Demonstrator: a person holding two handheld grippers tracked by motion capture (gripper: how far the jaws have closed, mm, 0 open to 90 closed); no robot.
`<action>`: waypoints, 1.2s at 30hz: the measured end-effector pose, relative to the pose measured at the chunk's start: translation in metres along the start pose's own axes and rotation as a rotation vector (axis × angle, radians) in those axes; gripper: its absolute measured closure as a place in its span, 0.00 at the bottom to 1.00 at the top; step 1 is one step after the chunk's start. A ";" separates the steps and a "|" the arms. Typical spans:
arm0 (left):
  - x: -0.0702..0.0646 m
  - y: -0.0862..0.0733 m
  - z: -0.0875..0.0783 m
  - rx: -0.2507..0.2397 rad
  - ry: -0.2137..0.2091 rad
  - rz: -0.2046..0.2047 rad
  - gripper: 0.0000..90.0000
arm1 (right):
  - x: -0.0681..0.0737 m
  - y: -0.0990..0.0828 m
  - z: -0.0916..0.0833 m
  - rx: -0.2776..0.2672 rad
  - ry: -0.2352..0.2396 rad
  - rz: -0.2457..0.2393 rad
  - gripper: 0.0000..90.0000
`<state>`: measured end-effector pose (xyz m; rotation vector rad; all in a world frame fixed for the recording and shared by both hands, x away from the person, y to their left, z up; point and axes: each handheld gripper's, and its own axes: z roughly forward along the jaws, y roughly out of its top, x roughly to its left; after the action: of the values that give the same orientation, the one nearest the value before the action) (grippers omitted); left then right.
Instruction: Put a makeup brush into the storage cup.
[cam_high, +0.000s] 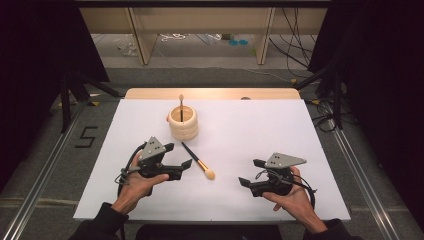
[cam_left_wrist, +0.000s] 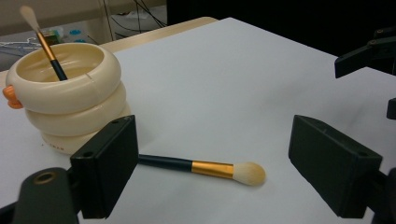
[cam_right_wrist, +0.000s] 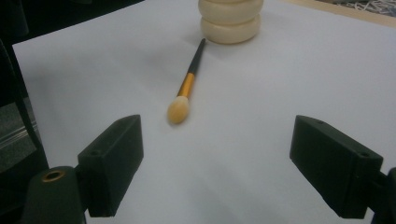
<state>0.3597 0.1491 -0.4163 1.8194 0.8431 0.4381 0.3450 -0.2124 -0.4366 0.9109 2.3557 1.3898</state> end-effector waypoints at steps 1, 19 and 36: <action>-0.001 -0.001 -0.002 0.006 0.009 0.001 0.18 | 0.000 0.000 0.000 0.000 0.000 -0.004 0.20; -0.015 -0.020 -0.010 0.045 -0.016 0.044 0.18 | -0.001 0.001 0.001 0.014 0.001 -0.009 0.19; -0.019 -0.032 -0.022 0.033 0.012 0.010 0.18 | -0.005 0.002 0.003 0.000 0.007 -0.002 0.19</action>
<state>0.3217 0.1572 -0.4355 1.8530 0.8549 0.4445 0.3512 -0.2129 -0.4370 0.9041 2.3616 1.3944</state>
